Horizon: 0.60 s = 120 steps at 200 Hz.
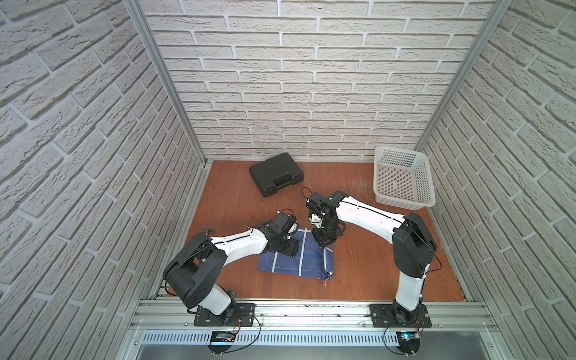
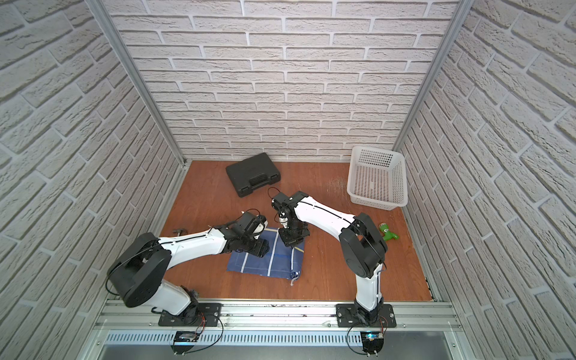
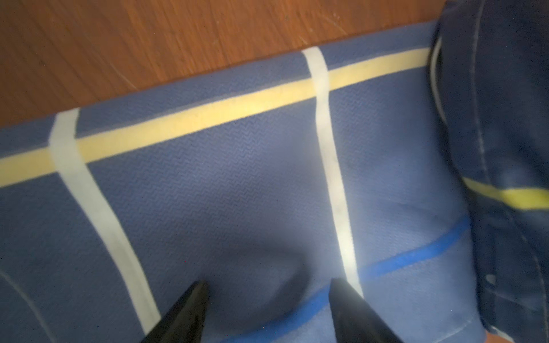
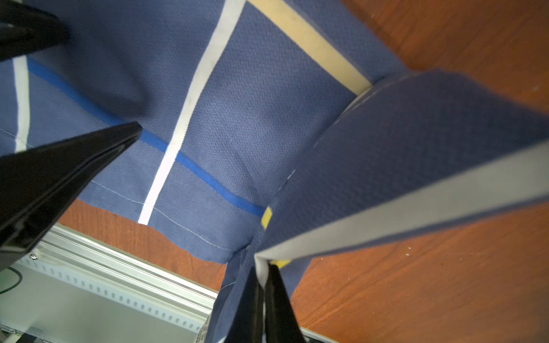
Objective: Roll up the pillowcase
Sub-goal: Roll the pillowcase at the center of the board.
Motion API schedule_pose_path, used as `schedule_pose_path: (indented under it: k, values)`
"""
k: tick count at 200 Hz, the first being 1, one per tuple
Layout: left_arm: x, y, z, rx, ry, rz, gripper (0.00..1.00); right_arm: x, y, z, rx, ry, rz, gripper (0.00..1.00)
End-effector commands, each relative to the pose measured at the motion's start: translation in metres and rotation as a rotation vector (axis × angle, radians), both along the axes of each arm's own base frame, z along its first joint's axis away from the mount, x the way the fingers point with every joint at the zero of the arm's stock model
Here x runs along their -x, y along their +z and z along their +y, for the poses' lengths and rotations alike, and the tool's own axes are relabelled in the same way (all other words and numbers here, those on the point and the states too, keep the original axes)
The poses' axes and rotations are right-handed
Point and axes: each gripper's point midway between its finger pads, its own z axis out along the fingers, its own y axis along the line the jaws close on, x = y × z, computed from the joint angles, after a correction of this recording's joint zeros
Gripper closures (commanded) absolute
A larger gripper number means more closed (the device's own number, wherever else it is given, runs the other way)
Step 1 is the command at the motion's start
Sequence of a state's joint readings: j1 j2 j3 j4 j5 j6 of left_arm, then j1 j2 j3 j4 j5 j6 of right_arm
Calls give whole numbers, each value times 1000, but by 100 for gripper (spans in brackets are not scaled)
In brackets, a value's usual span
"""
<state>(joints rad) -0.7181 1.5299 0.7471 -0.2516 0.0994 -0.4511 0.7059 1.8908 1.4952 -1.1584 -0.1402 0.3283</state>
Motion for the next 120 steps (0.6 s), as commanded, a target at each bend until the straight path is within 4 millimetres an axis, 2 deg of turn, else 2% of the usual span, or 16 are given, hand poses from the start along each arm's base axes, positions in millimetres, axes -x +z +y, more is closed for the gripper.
schedule_pose_path:
  k: [1, 73, 119, 120]
  values:
    - [7, -17, 13, -64, 6, 45, 31, 6, 7, 11, -21, 40, 6, 97]
    - [8, -10, 12, -41, 12, 42, 30, 6, -10, 49, -146, -31, 64, 92]
    - [8, -5, 14, -33, 16, 33, 30, 6, -13, 70, -242, -62, 102, 89]
    - [8, -5, 14, -33, 17, 34, 30, 7, -18, 70, -234, -65, 113, 89]
